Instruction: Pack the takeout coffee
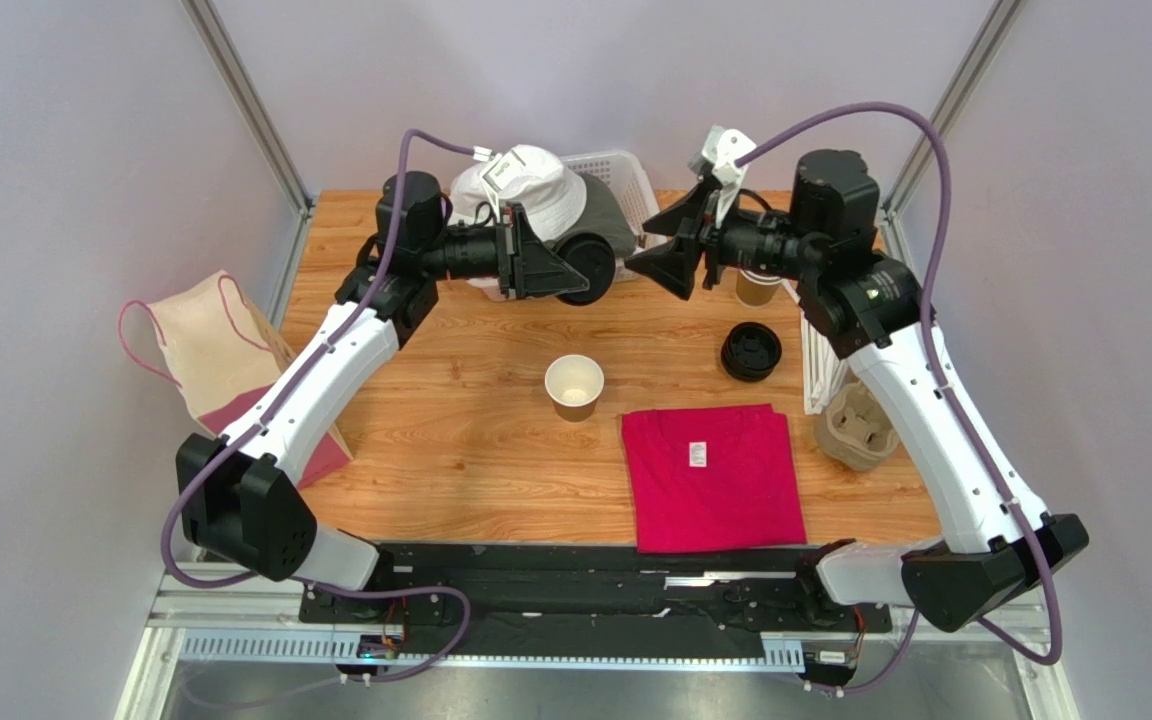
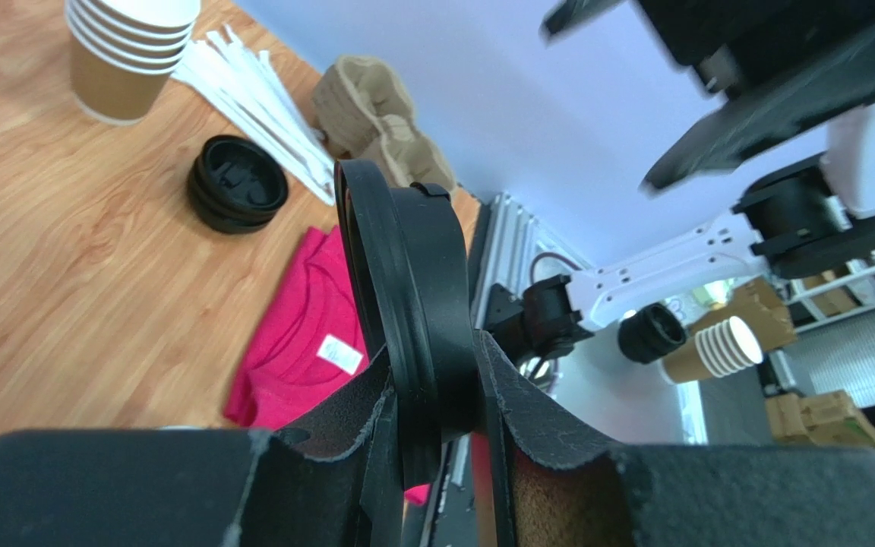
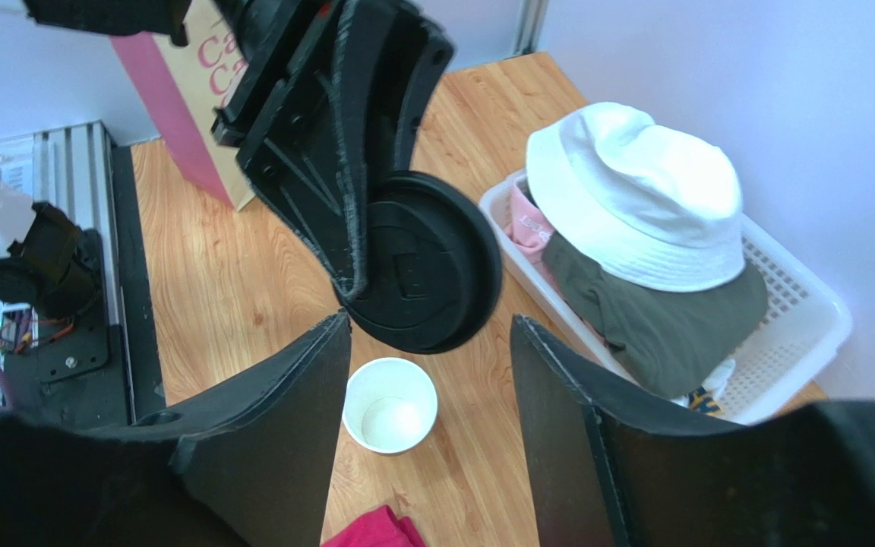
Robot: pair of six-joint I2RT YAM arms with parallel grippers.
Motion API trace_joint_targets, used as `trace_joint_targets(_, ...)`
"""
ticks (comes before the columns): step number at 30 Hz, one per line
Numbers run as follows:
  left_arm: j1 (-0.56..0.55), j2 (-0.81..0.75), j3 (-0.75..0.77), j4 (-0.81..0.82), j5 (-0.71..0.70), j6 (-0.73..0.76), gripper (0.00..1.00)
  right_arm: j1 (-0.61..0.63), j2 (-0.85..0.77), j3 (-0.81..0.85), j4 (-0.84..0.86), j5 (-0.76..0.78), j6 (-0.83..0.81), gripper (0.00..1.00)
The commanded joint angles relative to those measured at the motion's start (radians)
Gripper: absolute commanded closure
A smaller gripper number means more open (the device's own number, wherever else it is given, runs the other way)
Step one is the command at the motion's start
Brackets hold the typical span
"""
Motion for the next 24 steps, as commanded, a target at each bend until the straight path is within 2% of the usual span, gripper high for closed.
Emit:
trace_joint_targets(1,-0.003,-0.019,0.004,0.133,0.077,-0.116,1.00,0.056,-0.010,-0.035,0.065,0.046,-0.104,0.43)
trace_joint_targets(11,-0.021,-0.008,-0.026,0.225,0.148,-0.146,1.00,0.070,-0.024,-0.083,0.114,0.005,-0.162,0.46)
trace_joint_targets(20,-0.034,0.005,-0.027,0.251,0.153,-0.161,1.00,0.081,-0.030,-0.097,0.125,-0.027,-0.224,0.62)
trace_joint_targets(24,-0.038,0.009,-0.022,0.258,0.159,-0.162,1.00,0.084,-0.018,-0.088,0.120,-0.023,-0.230,0.64)
